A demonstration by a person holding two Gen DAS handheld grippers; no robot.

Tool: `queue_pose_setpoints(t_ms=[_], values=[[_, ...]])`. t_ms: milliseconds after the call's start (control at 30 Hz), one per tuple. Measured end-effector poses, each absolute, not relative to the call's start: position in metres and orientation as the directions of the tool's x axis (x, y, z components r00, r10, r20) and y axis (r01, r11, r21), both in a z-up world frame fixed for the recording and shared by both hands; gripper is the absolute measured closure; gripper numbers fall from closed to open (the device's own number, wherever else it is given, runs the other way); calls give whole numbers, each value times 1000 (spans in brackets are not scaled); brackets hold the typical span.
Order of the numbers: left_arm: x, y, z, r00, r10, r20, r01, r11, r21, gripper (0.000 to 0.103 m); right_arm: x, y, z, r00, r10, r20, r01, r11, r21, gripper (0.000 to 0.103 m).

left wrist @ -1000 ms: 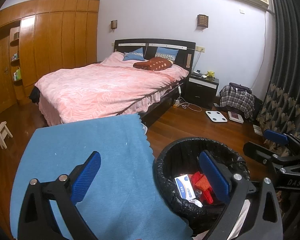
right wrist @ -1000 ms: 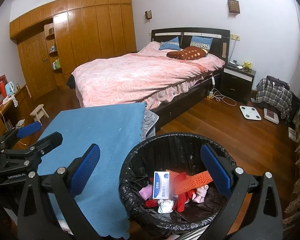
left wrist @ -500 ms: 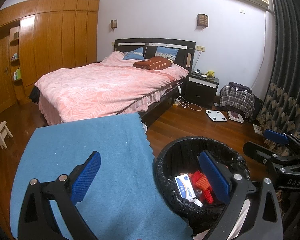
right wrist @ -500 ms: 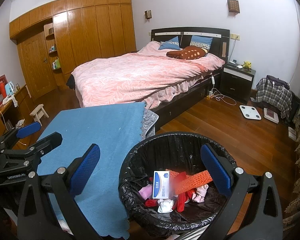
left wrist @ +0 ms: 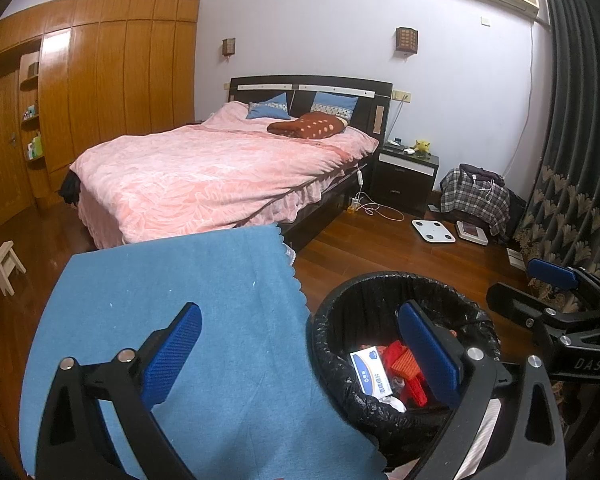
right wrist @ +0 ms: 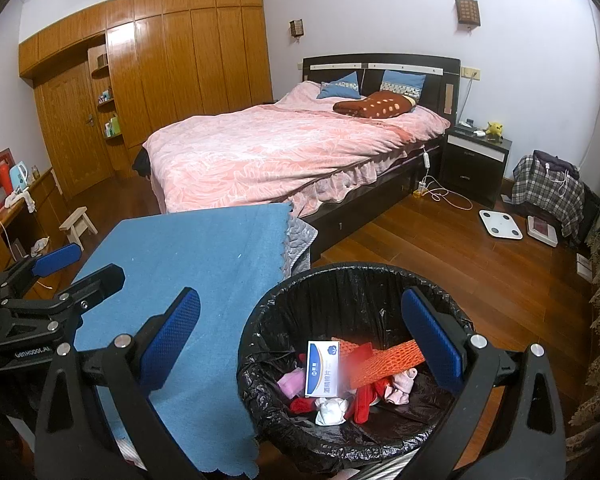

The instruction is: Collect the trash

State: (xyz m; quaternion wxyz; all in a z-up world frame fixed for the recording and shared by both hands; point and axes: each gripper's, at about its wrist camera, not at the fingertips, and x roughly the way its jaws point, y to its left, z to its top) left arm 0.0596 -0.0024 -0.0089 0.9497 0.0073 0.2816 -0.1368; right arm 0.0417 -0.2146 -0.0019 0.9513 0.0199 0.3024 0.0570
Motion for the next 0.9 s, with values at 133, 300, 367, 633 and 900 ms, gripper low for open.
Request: queue_pose_setpoints(t_ms=[133, 300, 367, 633, 900], values=[[60, -2, -9, 804, -256, -537, 263, 963, -64, 6, 42, -215, -2, 811, 120, -572, -97, 993, 71, 5], [60, -2, -8, 803, -256, -537, 264, 962, -63, 6, 42, -215, -2, 810, 121, -574, -96, 993, 73, 5], [60, -2, -8, 803, -255, -538, 264, 962, -63, 6, 42, -215, -2, 810, 121, -573, -97, 993, 73, 5], [60, -2, -8, 803, -255, -538, 264, 963, -63, 6, 42, -215, -1, 810, 121, -574, -96, 993, 73, 5], [60, -1, -9, 802, -254, -540, 263, 963, -63, 6, 42, -215, -2, 810, 121, -574, -96, 993, 73, 5]])
